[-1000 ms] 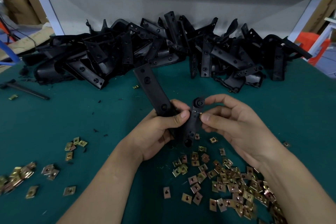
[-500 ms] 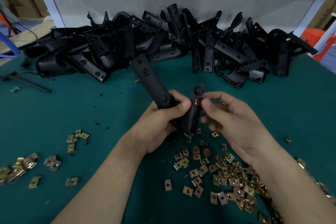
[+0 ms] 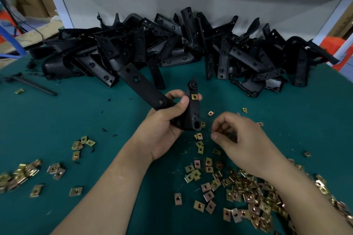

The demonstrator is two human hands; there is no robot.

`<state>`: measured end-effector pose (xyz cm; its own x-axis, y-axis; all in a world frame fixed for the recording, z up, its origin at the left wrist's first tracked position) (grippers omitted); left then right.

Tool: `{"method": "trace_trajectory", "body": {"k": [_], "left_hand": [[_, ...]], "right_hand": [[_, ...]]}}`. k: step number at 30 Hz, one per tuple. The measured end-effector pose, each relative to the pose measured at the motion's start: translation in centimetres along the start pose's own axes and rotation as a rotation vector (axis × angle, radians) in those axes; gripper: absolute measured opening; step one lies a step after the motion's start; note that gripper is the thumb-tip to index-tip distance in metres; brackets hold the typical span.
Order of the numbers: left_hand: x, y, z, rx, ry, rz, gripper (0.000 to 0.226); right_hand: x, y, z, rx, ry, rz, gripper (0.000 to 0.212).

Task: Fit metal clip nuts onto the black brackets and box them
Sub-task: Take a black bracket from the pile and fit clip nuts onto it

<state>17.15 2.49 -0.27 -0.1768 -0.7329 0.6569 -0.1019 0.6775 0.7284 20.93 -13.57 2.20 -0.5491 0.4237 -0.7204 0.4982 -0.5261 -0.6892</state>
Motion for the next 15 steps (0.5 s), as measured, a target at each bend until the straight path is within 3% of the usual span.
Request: {"method": "trace_trajectory", "body": {"k": [4,8,15], "left_hand": [[0.6,-0.2,0.1,-0.014,-0.071,0.012,0.009],[1.5,-0.7,0.1,-0.024,-0.173,0.028,0.013],[1.6,-0.6,-0.1,-0.005,-0.206,0.029,0.022]], "right_hand": [[-0.4,-0.3,0.0,-0.043,0.091,-0.438,0.022],[0.6,-0.8,-0.1,-0.071,0.049,-0.894,0.010],[0.9,-1.5,0.1,-0.090,-0.020,-1.142,0.012]]}}
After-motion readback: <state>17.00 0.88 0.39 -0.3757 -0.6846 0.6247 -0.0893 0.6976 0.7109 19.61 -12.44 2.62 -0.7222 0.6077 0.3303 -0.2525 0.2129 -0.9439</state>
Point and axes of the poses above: each hand's wrist, its own z-axis away from the middle knuckle, its own x-axis out of the palm, y = z × x, the point moved 7 cm from there along -z, towards the middle knuckle, and after that the axes turned 15 degrees about -y, right-handed, at the moved point
